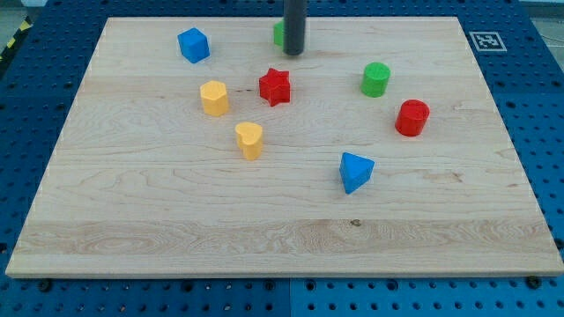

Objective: Push blue cube to the diagonal top left of red star

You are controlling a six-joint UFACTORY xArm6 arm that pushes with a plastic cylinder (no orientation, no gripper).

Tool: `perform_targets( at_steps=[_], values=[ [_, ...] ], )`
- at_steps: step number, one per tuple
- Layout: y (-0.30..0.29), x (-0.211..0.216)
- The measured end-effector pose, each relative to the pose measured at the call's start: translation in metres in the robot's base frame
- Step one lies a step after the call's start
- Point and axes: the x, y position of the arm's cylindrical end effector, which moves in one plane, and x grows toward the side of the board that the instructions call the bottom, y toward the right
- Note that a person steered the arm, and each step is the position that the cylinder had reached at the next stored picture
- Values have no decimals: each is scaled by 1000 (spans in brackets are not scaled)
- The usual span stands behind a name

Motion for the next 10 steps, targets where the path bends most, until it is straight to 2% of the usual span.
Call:
perform_targets(
  at_steps=[3,5,7,8,9,10],
  values=[
    [-80,-15],
    [-106,-53],
    [-206,-69],
    [-193,-53],
    [-167,-12],
    [-164,11]
  ],
)
